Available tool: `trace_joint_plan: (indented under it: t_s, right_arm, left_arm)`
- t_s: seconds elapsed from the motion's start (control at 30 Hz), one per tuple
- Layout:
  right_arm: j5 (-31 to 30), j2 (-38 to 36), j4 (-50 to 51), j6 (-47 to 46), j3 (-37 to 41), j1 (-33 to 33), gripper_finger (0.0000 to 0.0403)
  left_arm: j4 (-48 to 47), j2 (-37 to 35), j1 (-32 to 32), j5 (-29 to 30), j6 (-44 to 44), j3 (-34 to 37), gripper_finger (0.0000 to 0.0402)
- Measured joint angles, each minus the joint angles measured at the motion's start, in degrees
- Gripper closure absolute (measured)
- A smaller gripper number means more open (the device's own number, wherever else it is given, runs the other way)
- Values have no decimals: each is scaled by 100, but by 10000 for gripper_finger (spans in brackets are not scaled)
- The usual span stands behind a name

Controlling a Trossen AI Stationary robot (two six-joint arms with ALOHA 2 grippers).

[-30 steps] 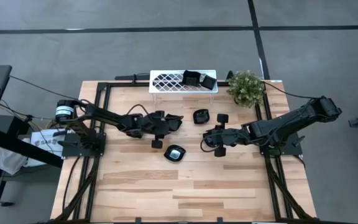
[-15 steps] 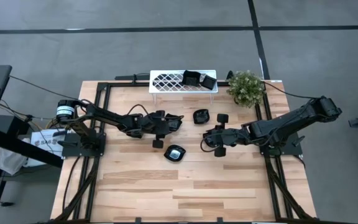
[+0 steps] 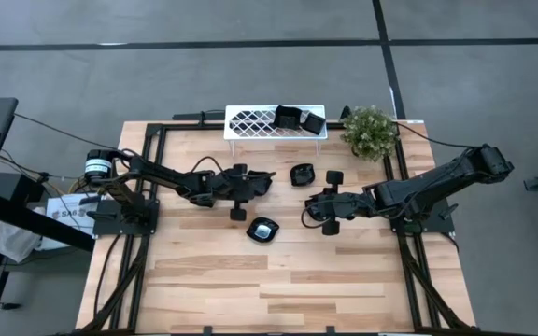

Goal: Pick & Place Mini shaped plates
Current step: Stack the black distorted square plate on top of the black distorted square plate on the shelf

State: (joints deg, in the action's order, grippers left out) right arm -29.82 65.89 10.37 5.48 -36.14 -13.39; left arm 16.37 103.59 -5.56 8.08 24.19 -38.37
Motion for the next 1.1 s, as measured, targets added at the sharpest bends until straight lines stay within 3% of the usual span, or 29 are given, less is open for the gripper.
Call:
trace_joint_plan:
  t_s: [0.17, 0.57, 0.93, 1.1]
  right_arm:
    - [0, 0, 0, 0, 0, 0, 331]
    - [-7, 2, -238, -83, 0, 178, 331]
    - [-9, 24, -1360, -1006, 0, 751, 331]
    - [-4, 397, -1888, -1086, 7, 916, 331]
  left_arm:
    - [97, -2, 4, 202, 0, 0, 395]
    - [530, -4, 444, 1442, 439, 0, 396]
    - [819, -4, 1462, 2552, 1309, 0, 396]
    - [1068, -4, 1828, 2742, 1875, -2, 395]
